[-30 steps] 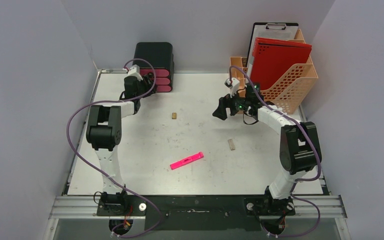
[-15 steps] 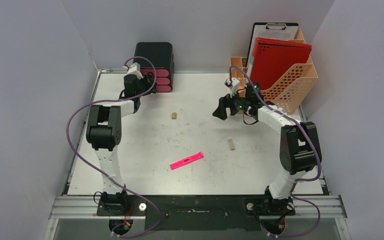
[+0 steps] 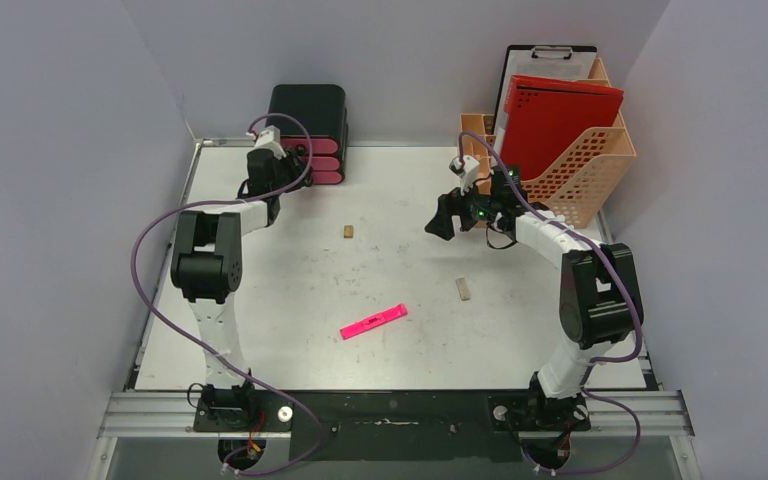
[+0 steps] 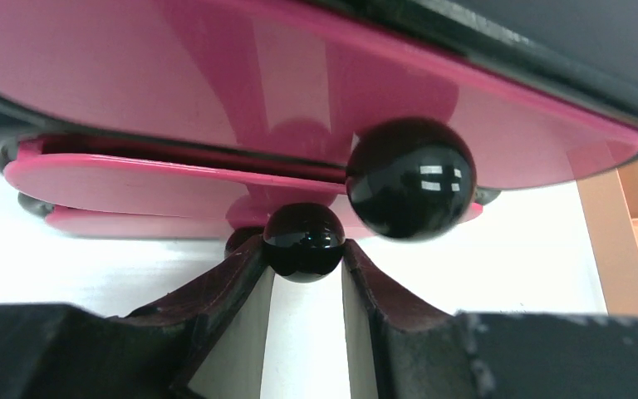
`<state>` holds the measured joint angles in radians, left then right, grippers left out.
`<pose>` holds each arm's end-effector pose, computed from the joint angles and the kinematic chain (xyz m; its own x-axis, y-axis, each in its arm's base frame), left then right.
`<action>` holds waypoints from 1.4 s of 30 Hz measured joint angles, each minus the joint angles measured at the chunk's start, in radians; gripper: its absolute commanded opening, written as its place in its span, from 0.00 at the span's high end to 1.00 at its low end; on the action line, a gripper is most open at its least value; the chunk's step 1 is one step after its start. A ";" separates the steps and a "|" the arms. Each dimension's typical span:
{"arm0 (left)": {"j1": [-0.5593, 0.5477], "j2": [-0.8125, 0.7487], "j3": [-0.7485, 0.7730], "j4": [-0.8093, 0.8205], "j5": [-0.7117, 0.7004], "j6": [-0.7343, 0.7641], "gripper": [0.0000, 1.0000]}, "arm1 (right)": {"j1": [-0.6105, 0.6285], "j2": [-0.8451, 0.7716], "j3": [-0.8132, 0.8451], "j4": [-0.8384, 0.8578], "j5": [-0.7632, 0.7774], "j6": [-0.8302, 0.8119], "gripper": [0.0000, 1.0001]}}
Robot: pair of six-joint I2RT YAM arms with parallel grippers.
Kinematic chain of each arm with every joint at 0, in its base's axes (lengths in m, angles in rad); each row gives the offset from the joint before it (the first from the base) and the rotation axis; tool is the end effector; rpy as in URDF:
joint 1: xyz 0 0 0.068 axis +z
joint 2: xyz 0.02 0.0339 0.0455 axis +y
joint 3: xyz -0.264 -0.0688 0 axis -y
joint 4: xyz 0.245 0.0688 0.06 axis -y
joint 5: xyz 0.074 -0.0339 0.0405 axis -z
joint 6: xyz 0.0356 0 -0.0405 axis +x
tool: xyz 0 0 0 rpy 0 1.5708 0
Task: Organize the desk
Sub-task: Open the drawer in the storage box.
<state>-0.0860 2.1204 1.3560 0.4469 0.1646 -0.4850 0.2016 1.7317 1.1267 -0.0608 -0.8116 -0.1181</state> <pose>0.4777 -0.0470 0.1783 -0.3870 -0.4282 -0.8166 0.0672 0.8702 -0.4882 0.3626 0.1005 0.2232 -0.5189 -0.1888 -0.8337 -0.7632 0.5417 0.3523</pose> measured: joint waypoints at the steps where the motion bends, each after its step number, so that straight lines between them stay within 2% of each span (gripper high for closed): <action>1: 0.000 -0.009 -0.013 0.002 0.000 0.000 0.87 | 0.000 0.000 0.000 0.000 0.000 0.000 0.10; 15: 0.008 -0.288 -0.367 0.011 0.005 -0.009 0.88 | 0.003 0.000 0.000 -0.001 -0.002 -0.005 0.10; 26: 0.011 -0.456 -0.528 -0.010 0.005 -0.004 0.87 | 0.003 0.000 0.000 -0.024 -0.006 -0.048 0.10; 32: 0.011 -0.484 -0.573 -0.022 0.016 0.002 0.83 | 0.004 0.000 0.000 -0.044 0.014 -0.070 0.10; 37: 0.011 -0.489 -0.578 -0.024 0.024 0.003 0.75 | 0.017 0.000 0.007 -0.086 0.027 -0.114 0.10; 42: 0.011 -0.501 -0.580 -0.037 0.030 0.007 0.50 | 0.098 0.000 0.060 -0.232 0.041 -0.309 0.10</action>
<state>-0.0750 1.6192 0.7757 0.4103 0.1947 -0.4782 0.2996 1.7317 1.1862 -0.2928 -0.7708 -0.4271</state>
